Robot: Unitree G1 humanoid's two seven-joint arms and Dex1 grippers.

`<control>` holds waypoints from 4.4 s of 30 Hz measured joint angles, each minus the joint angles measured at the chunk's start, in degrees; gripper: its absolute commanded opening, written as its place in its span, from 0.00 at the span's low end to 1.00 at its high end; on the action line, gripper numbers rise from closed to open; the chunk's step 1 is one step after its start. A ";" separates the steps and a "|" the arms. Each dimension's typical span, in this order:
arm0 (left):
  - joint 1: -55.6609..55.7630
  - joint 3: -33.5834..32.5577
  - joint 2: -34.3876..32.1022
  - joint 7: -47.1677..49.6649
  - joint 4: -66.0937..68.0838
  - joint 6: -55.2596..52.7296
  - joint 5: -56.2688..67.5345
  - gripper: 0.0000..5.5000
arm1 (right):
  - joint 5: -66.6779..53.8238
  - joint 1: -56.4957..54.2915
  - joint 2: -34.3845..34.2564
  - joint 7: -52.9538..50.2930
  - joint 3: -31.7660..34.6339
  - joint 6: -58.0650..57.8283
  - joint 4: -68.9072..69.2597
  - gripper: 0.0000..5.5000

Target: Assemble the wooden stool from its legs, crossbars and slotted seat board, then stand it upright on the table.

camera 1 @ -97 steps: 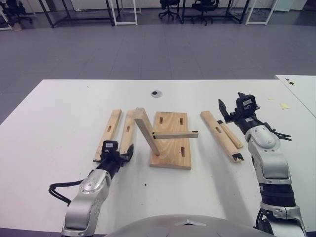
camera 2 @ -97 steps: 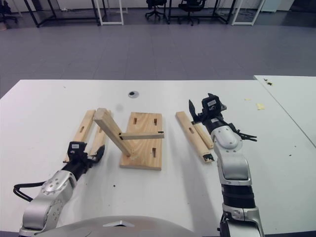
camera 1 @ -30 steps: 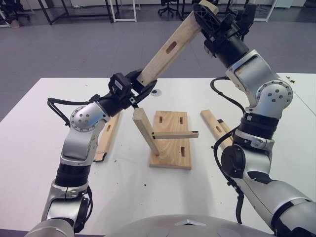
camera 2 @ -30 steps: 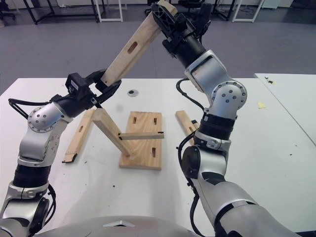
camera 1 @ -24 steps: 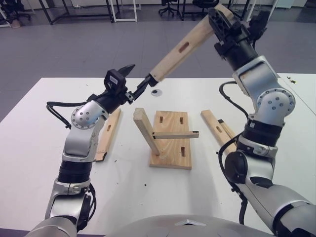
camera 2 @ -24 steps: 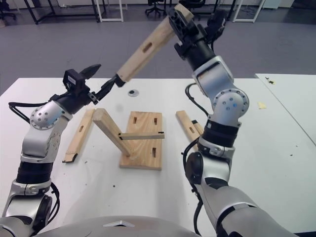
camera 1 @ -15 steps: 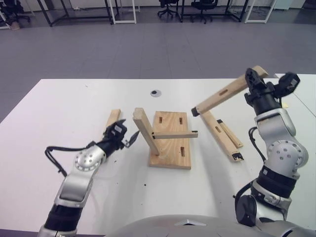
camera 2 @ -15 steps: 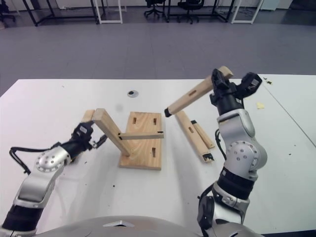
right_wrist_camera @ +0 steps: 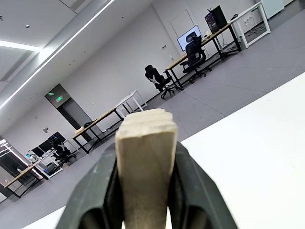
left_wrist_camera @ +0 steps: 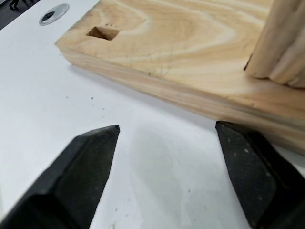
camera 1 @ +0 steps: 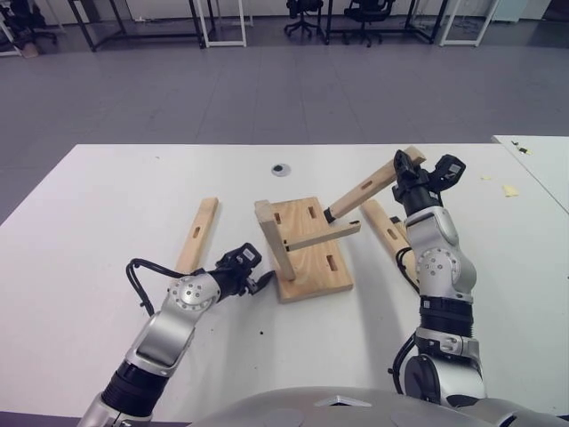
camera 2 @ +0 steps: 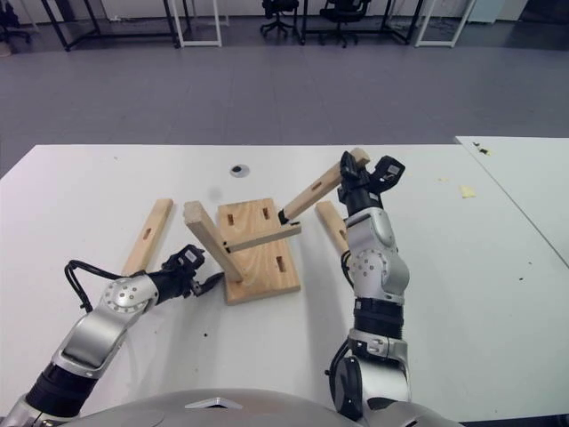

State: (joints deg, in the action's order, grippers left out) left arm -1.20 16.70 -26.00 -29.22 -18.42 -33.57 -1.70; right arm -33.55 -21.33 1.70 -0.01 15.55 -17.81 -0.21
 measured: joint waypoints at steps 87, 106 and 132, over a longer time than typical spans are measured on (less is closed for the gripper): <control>19.75 -7.58 21.86 19.68 1.89 27.65 13.66 0.68 | -4.16 15.30 36.00 3.21 -20.44 -37.22 41.34 0.47; 18.46 -22.22 6.73 3.76 -2.25 22.21 30.18 0.68 | -21.34 20.59 39.22 33.62 2.39 -28.22 27.86 0.47; -13.01 -21.77 -22.99 -26.26 0.43 20.33 18.49 0.68 | 13.82 5.90 37.47 48.58 -32.64 -14.46 20.48 0.47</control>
State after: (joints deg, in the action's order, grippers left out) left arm -14.21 -5.07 -48.98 -55.48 -17.99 -13.23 16.79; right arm -19.74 -15.43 39.17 48.57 -17.08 -32.27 20.27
